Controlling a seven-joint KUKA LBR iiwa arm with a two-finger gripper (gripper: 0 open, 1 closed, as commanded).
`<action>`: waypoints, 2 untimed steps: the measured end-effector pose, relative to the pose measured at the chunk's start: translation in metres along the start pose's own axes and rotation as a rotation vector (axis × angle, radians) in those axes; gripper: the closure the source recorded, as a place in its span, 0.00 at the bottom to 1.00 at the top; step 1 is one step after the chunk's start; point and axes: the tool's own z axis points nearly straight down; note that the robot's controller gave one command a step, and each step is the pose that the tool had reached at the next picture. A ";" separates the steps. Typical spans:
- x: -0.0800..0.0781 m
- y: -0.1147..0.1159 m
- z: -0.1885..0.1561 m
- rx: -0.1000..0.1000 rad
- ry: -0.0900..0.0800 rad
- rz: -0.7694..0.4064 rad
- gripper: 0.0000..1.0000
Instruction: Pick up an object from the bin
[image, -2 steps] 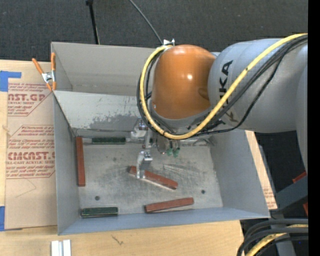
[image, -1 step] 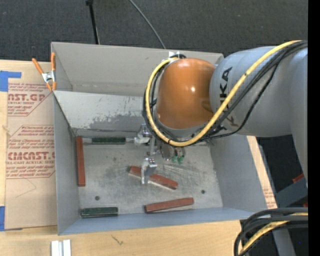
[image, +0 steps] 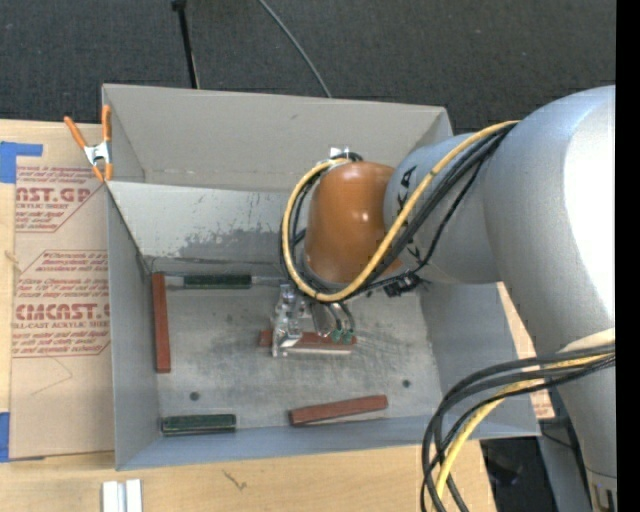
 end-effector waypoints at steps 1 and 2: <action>0.000 0.000 0.000 0.000 0.000 0.000 1.00; -0.004 0.005 -0.187 0.003 0.004 -0.077 1.00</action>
Offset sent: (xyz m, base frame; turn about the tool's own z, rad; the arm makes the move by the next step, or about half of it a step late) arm 0.0006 0.0037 0.1841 -0.0761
